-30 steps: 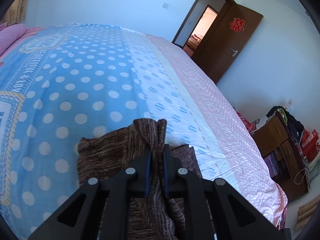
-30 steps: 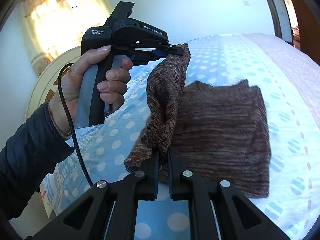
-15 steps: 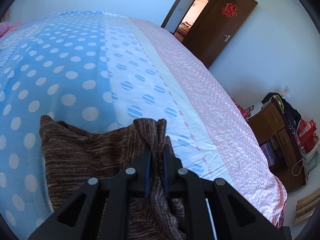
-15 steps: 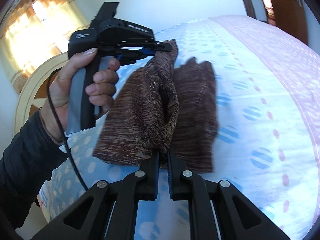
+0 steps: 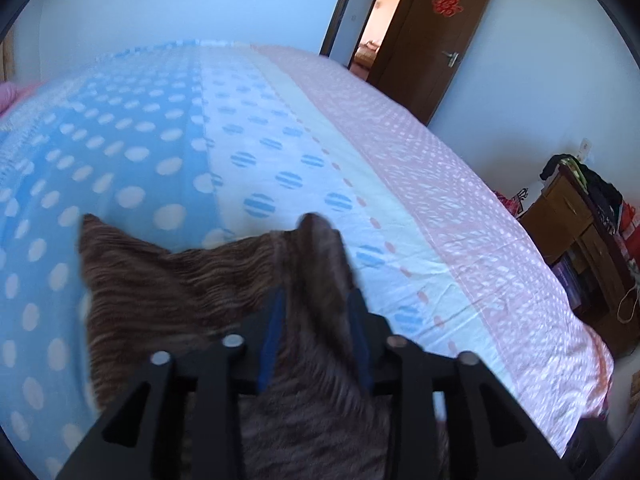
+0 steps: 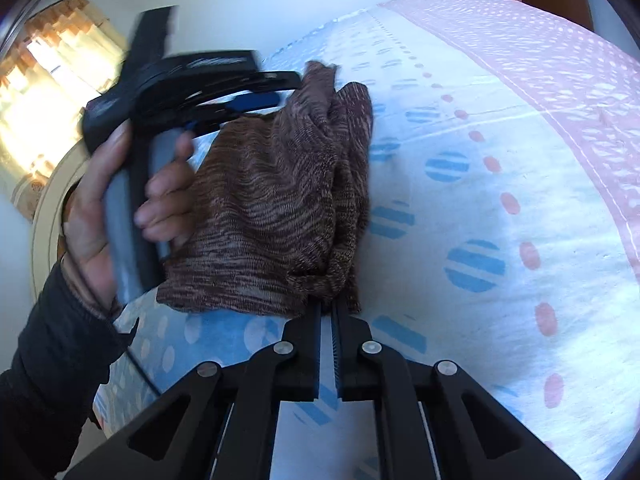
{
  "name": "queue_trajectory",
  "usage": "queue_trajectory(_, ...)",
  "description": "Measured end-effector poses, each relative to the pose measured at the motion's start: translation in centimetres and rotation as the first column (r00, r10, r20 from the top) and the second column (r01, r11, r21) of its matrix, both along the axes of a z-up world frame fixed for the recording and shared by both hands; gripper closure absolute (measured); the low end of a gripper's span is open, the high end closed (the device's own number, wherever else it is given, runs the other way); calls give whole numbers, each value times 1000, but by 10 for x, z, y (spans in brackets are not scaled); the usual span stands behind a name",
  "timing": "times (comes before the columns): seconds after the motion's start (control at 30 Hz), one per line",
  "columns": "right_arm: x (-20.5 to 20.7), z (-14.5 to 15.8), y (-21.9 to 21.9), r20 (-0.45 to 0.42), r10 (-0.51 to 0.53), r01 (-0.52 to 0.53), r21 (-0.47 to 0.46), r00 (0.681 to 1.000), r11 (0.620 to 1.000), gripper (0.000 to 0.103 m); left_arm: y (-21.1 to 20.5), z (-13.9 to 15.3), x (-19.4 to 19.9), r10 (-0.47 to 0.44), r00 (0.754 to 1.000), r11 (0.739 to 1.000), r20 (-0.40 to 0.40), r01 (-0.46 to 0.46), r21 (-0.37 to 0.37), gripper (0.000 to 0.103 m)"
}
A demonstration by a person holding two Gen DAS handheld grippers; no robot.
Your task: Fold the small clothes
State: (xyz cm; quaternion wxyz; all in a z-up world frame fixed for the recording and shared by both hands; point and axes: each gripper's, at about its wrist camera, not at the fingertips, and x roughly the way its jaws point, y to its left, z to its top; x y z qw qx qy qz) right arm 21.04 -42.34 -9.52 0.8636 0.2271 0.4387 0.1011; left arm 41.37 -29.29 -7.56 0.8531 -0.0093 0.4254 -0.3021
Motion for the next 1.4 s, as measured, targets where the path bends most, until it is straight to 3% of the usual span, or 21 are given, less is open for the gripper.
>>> queue_trajectory(0.07, -6, 6, -4, 5, -40, 41, -47, 999, 998, 95, 29, 3, -23, 29, 998, 999, 64, -30, 24, 44)
queue_trajectory(0.13, -14, 22, -6, 61, -94, 102, -146, 994, 984, 95, 53, -2, -38, 45, 994, 997, 98, -52, 65, 44)
queue_trajectory(0.2, -12, 43, -1, 134, -98, 121, -177, 986, 977, 95, 80, -12, -58, 69, 986, 989, 151, -88, 120, 44)
queue_trajectory(0.3, 19, 62, 20, 179, 2, 22, -133, 984, 991, 95, 109, -33, -77, 96, 979, 975, 182, -129, 179, 40)
queue_trajectory(0.37, 46, 65, 34, 183, 56, -33, -127, 982, 991, 95, 117, -44, -81, 106, 980, 974, 167, -136, 180, 31)
queue_trajectory(0.47, 98, 46, 45, 95, 91, -74, -175, 991, 982, 94, 122, -52, -79, 126, 982, 974, 137, -149, 172, 27)
queue_trajectory(0.53, 130, 19, 44, -37, 58, -65, -251, 998, 966, 94, 123, -55, -76, 135, 983, 972, 125, -156, 177, 21)
queue_trajectory(0.6, 141, 15, 39, -43, 53, -63, -261, 998, 963, 97, 122, -62, -73, 135, 987, 974, 84, -148, 175, 18)
queue_trajectory(0.67, 141, 28, 50, -55, 49, -65, -347, 997, 936, 95, 127, -65, -74, 134, 989, 980, 66, -142, 142, 18)
queue_trajectory(0.7, 137, 40, 62, -21, 67, -70, -396, 998, 916, 93, 130, -66, -74, 137, 989, 982, 54, -142, 121, 18)
queue_trajectory(0.77, 135, 57, 85, 27, 142, -116, -437, 989, 892, 93, 136, -68, -71, 138, 990, 987, 27, -140, 81, 18)
queue_trajectory(0.87, 147, 68, 126, 31, 273, -221, -506, 961, 834, 93, 140, -70, -70, 136, 991, 990, 4, -136, 39, 18)
queue_trajectory(0.93, 165, 63, 148, 15, 312, -252, -552, 950, 795, 93, 140, -70, -74, 130, 991, 991, 8, -130, 35, 18)
queue_trajectory(1.0, 192, 50, 163, -9, 332, -285, -534, 943, 796, 93, 141, -70, -77, 123, 992, 992, 8, -123, 26, 17)
queue_trajectory(1.1, 225, 21, 181, -86, 359, -345, -547, 929, 762, 93, 144, -70, -79, 126, 992, 992, 6, -126, 8, 16)
queue_trajectory(1.17, 231, 19, 183, -58, 346, -318, -556, 937, 768, 93, 145, -71, -79, 131, 991, 991, 0, -131, 3, 16)
queue_trajectory(1.23, 236, 21, 177, -56, 309, -294, -502, 949, 813, 93, 144, -71, -79, 128, 992, 992, -1, -128, 3, 15)
queue_trajectory(1.27, 233, 22, 175, -55, 308, -294, -494, 950, 818, 93, 144, -71, -80, 126, 992, 992, 1, -126, 4, 15)
queue_trajectory(1.37, 212, 35, 165, -33, 317, -292, -482, 948, 826, 92, 146, -71, -82, 121, 993, 993, -2, -121, -12, 13)
queue_trajectory(1.4, 198, 43, 157, 9, 310, -270, -470, 951, 841, 86, 150, -70, -82, 125, 992, 992, -3, -125, -28, 13)
